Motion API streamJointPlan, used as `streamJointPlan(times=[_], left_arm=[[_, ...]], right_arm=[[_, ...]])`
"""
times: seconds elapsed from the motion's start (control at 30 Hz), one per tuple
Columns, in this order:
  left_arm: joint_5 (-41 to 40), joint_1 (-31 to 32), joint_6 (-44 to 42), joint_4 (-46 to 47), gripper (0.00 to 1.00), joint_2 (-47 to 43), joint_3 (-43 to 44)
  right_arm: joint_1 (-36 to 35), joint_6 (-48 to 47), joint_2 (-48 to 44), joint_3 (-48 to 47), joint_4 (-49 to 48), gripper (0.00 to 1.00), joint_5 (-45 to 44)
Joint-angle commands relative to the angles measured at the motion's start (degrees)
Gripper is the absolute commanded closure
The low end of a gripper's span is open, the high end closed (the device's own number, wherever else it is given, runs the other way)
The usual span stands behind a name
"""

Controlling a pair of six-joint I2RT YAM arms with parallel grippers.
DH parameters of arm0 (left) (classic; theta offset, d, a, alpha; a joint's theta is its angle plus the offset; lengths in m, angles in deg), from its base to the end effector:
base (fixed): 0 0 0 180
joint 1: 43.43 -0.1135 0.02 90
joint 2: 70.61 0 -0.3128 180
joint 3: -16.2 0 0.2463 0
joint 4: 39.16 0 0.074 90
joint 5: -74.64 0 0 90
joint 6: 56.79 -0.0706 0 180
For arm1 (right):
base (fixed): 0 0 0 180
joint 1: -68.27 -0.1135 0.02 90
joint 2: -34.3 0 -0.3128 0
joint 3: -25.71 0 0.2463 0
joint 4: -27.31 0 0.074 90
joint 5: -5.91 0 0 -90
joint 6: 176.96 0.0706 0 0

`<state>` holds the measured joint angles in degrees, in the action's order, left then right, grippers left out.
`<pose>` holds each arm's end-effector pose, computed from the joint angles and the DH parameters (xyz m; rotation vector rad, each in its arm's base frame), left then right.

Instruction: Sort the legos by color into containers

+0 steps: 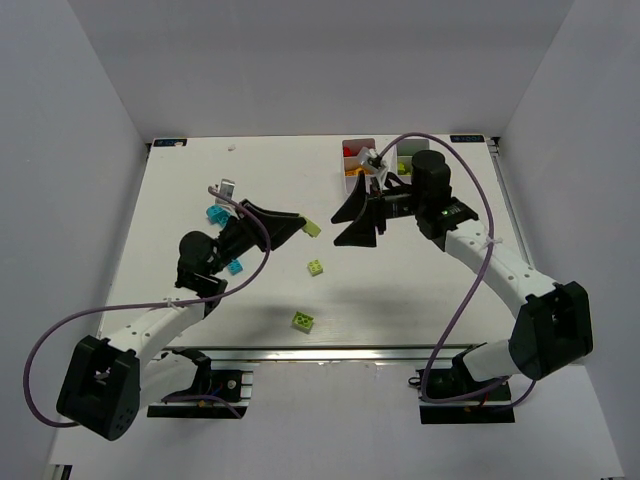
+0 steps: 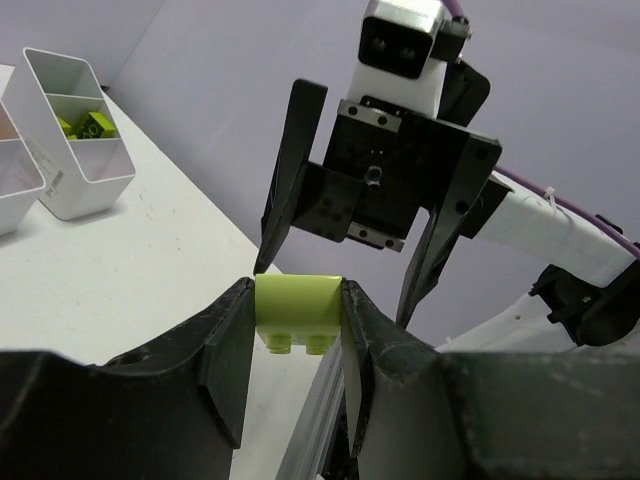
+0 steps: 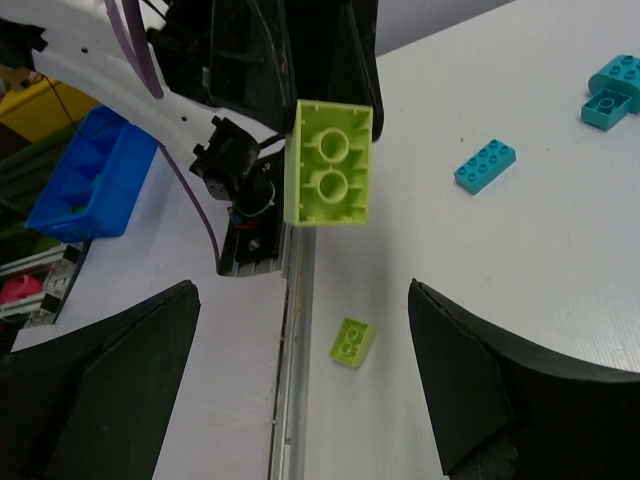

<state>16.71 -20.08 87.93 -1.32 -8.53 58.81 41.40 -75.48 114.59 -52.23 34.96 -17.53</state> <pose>0.1988 -0.1267 0.3500 0.1536 1.4536 -1.4884 0.2507 0.1996 0.3940 -1.1171 1.5075 1.4718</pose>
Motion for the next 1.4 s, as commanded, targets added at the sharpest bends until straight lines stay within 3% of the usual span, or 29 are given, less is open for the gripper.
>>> streamJointPlan(times=[0.0, 0.17, 0.57, 0.77, 0.97, 1.07, 1.1, 1.17, 1.37], left_arm=[[0.8, 0.7, -0.3, 3.3, 0.83, 0.2, -0.7], [1.2, 1.3, 0.1, 4.3, 0.83, 1.1, -0.5], [1.2, 1.7, 1.0, 5.3, 0.83, 1.9, 0.0], [0.8, 1.8, 1.0, 5.2, 0.83, 1.8, -0.7], [0.2, 1.8, 1.1, 5.1, 0.8, 1.8, -0.4], [-1.1, 1.8, 0.8, 4.0, 0.7, 1.5, 0.0], [-1.6, 1.8, 0.6, 3.5, 0.59, 1.3, 0.1], [-3.8, 1.8, -0.4, 1.2, 0.5, 0.2, 0.4], [-9.1, 1.7, -5.1, -6.8, 0.25, -1.8, 2.0]], right_arm=[[-0.6, 8.8, 0.2, -0.4, -7.7, 0.11, -0.8], [-2.2, 14.7, 3.0, -1.3, -13.1, 0.11, -1.4], [-4.6, 14.8, 7.2, -4.6, -15.9, 0.17, -2.1], [-4.8, 16.4, 8.4, -5.3, -18.7, 0.38, -0.4], [-5.4, 16.5, 8.5, -4.5, -19.6, 0.73, 1.1], [-5.5, 16.5, 7.8, -3.6, -20.0, 0.87, 1.8], [-5.5, 16.4, 7.6, -3.4, -20.0, 0.9, 2.0], [-5.4, 16.0, 6.8, -2.8, -19.9, 0.96, 2.5], [-4.3, 11.8, 4.4, -1.5, -15.4, 1.0, 2.9]])
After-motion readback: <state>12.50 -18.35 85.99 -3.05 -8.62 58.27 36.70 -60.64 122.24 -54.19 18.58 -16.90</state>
